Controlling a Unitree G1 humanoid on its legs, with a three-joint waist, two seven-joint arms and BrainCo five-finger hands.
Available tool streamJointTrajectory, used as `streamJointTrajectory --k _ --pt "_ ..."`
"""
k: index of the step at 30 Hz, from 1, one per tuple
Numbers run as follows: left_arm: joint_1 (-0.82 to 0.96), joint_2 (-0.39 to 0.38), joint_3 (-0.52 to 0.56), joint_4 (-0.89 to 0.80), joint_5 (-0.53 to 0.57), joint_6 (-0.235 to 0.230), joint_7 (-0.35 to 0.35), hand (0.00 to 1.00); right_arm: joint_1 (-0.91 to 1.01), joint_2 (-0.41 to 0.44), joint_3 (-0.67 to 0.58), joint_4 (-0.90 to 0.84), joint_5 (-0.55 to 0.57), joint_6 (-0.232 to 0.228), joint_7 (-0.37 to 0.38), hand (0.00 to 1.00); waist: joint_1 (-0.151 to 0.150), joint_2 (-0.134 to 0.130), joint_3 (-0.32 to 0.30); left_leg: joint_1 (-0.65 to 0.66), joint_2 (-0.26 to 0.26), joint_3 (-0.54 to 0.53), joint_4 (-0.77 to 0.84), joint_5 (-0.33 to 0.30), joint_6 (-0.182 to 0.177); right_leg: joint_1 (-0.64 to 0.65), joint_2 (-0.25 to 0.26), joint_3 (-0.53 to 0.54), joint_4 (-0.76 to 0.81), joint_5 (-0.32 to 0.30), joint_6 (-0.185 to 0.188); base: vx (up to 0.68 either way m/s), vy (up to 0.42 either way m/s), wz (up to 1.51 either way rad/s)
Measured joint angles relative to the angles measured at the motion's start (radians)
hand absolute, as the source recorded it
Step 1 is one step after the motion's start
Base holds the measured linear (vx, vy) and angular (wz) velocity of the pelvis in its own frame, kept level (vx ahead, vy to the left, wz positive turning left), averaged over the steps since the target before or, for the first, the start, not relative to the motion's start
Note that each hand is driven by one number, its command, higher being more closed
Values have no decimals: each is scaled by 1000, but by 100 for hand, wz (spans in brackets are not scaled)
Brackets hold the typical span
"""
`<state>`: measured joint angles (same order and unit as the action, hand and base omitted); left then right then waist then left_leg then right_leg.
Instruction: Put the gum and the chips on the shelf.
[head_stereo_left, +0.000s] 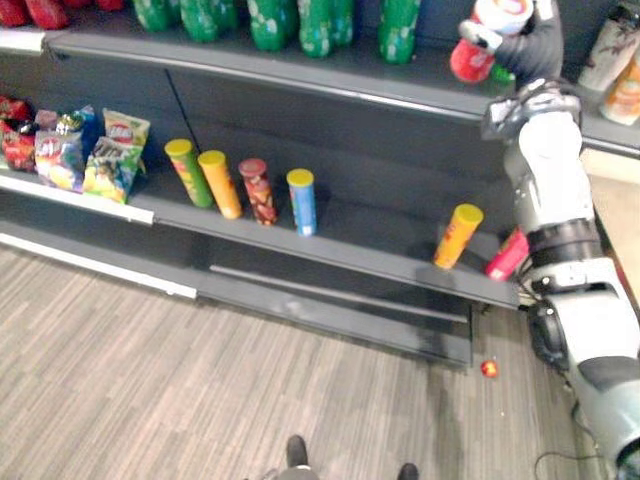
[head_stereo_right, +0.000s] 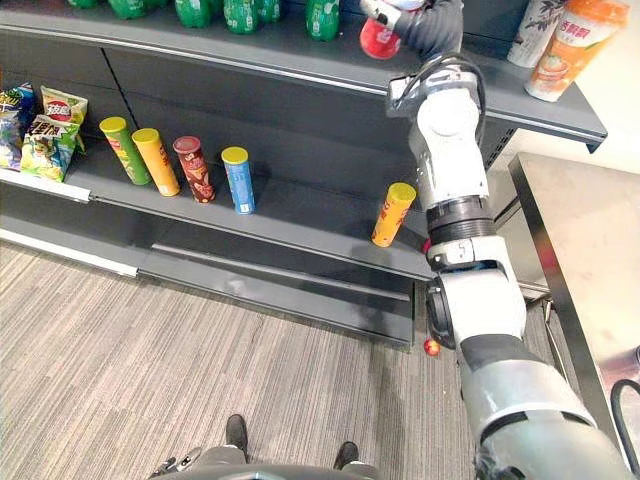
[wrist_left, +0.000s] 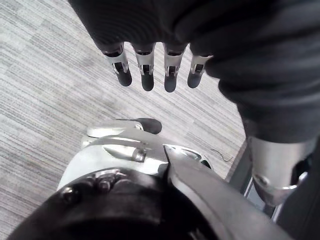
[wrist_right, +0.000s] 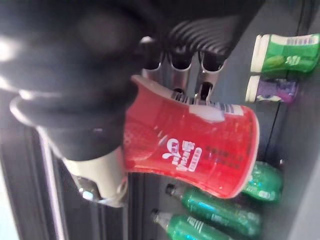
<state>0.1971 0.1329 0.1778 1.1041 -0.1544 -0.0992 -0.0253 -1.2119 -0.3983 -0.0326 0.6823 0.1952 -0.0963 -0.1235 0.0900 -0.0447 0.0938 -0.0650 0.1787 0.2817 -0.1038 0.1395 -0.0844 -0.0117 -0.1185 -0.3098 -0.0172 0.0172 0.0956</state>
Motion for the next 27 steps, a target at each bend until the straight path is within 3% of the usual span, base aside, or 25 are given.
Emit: streamJointTrajectory --k 11,27 --pt "-23 9 -26 0 -1 -1 12 0 -84 -20 -120 261 -40 34 -2 100 1 -8 24 -14 3 -25 0 7 -6 7 12 -24 -14 2 -3 29 -4 5" --pt "-61 20 -56 -1 -1 -7 20 0 -109 -95 -155 318 -90 20 -1 100 0 -9 78 -20 3 -33 0 8 -6 6 12 -32 -16 2 -3 14 -1 1"
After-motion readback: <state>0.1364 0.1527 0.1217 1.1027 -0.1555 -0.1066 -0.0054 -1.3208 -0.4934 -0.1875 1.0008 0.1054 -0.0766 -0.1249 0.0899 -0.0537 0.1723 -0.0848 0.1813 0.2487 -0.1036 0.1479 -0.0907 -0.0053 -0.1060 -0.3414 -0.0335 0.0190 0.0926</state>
